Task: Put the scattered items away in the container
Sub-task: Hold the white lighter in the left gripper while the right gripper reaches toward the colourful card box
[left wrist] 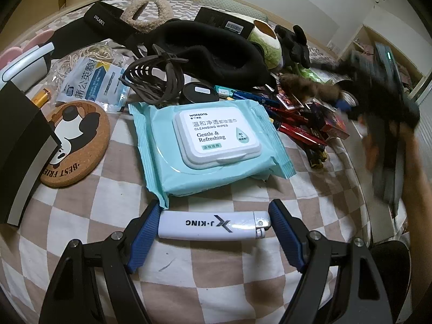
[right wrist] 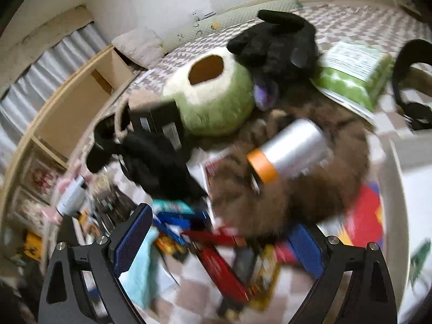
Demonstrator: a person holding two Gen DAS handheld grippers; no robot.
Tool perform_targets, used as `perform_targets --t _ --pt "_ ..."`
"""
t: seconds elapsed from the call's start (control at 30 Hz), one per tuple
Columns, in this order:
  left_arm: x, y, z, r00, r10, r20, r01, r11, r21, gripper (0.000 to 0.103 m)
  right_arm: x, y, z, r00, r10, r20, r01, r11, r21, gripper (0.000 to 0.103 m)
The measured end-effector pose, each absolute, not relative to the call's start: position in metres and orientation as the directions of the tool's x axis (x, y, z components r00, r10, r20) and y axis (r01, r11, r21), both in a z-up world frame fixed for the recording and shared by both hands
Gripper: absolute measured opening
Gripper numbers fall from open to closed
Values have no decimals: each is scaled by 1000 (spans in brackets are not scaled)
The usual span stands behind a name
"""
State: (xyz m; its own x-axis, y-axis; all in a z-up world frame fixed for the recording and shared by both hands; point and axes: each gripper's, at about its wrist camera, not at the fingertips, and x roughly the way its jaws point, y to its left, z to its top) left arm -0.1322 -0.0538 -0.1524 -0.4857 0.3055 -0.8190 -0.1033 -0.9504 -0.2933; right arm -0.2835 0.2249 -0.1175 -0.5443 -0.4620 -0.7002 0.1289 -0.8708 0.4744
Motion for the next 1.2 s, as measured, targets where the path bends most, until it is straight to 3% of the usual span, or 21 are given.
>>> perform_targets --t 0.2,0.3,0.43,0.7,1.0,1.2 --pt "-133 -54 -154 -483 307 -820 -102 -950 -296 81 -318 238 -88 -515 -527 -676 139 -829 541 97" --pt "-133 -54 -153 -483 306 -820 -104 -951 -293 81 -319 248 -90 -439 -535 -722 112 -830 547 97" --pt "-132 -54 -153 -486 305 -819 -106 -951 -292 81 -305 260 -104 -385 -432 -815 42 -891 452 97" --pt "-132 -54 -152 -486 309 -818 -103 -949 -297 81 -300 269 -118 -363 -178 -915 -56 -976 212 97" --pt "-133 -54 -152 -486 310 -817 -102 -949 -300 81 -298 254 -130 -344 -232 -910 -2 -969 248 103" --pt "-133 -55 -153 -486 312 -816 -102 -948 -302 81 -288 231 -136 -358 -87 -930 20 -996 85 102"
